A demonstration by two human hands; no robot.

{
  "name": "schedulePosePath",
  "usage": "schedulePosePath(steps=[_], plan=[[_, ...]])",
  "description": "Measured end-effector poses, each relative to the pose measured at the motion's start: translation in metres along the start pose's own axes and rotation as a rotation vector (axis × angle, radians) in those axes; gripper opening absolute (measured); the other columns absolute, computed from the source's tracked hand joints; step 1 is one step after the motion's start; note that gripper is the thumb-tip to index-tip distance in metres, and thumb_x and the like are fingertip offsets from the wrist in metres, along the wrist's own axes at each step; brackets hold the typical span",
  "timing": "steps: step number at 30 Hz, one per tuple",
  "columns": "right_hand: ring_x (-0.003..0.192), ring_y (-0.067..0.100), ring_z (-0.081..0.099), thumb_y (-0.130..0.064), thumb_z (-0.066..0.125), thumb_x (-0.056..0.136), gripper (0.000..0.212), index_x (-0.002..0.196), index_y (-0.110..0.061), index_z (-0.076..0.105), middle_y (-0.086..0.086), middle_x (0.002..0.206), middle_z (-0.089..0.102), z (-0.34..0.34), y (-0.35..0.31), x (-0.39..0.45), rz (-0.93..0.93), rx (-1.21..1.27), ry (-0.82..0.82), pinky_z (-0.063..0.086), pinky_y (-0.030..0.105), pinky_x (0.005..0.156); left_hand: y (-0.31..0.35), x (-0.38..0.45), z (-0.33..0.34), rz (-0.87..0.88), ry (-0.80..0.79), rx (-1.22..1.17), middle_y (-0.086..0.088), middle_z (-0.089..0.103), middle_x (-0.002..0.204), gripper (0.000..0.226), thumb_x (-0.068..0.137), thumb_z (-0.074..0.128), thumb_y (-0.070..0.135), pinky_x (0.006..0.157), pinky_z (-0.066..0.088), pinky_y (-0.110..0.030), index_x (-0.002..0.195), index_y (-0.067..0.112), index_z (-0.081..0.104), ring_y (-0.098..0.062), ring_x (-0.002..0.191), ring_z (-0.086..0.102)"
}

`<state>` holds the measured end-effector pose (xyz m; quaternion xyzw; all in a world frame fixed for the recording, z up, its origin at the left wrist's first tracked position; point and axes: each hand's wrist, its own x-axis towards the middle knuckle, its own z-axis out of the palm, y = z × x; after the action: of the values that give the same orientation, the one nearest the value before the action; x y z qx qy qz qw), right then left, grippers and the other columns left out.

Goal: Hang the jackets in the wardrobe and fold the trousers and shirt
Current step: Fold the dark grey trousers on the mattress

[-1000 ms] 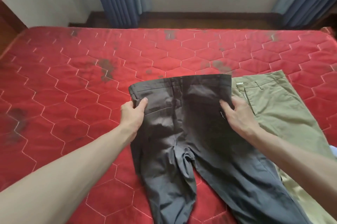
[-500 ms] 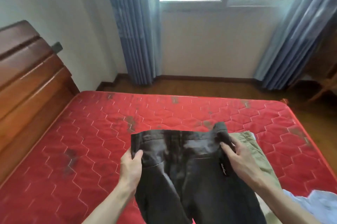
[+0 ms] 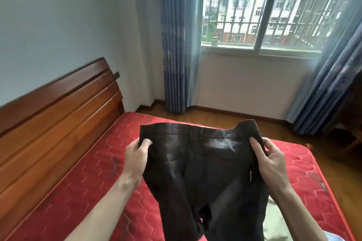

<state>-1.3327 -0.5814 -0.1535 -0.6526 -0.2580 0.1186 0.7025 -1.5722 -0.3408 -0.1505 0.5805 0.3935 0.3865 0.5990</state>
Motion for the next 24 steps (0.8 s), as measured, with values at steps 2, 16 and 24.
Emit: schedulePosePath(steps=[2,16,24], plan=[[0.074,0.012,0.074,-0.032,0.064,0.102,0.015,0.1,-0.024,0.076,0.007,0.087,0.079,0.008,-0.022,-0.014,-0.025,0.038,-0.015,0.058,0.02,0.059,0.022,-0.005,-0.026,-0.03,-0.017,-0.077,-0.011,0.069,0.08,0.022,0.092,0.059,0.015,0.067,0.05,-0.036,0.082,-0.003,0.069,-0.019,0.074,0.064],[0.095,0.017,0.074,-0.035,0.074,0.087,0.033,0.112,-0.015,0.08,0.013,0.112,0.077,0.183,-0.074,-0.108,0.314,0.362,-0.244,0.06,0.024,0.075,0.063,-0.019,-0.083,-0.433,-0.787,-0.489,-0.004,0.049,0.055,0.034,0.084,0.051,0.029,0.052,0.045,-0.026,0.054,0.013,0.049,-0.017,0.048,0.05],[0.102,0.02,0.071,-0.036,0.069,0.096,0.03,0.117,-0.017,0.078,0.011,0.114,0.077,0.232,-0.078,-0.151,0.241,0.387,-0.082,0.059,0.027,0.085,0.071,-0.048,-0.082,-0.291,-0.691,-0.312,0.002,0.055,0.055,0.041,0.104,0.048,0.008,0.054,0.043,-0.024,0.064,0.012,0.059,-0.008,0.05,0.051]])
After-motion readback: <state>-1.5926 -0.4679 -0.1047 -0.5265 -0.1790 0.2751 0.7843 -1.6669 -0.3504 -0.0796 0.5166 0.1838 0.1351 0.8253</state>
